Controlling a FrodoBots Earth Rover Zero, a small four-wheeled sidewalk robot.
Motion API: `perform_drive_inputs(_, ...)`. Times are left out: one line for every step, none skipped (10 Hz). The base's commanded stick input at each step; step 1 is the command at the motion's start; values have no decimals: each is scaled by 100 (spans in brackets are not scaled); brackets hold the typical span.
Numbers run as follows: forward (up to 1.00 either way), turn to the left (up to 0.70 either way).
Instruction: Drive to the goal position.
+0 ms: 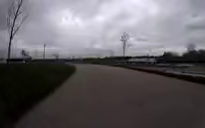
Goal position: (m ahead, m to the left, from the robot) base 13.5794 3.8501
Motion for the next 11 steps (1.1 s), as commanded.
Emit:
perform_drive_inputs(100,0)
perform_drive_inputs(100,0)
perform_drive_inputs(100,0)
perform_drive_inputs(100,27)
perform_drive_inputs(100,27)
perform_drive_inputs(100,27)
perform_drive_inputs(100,27)
perform_drive_inputs(100,27)
perform_drive_inputs(100,27)
perform_drive_inputs(100,27)
perform_drive_inputs(100,27)
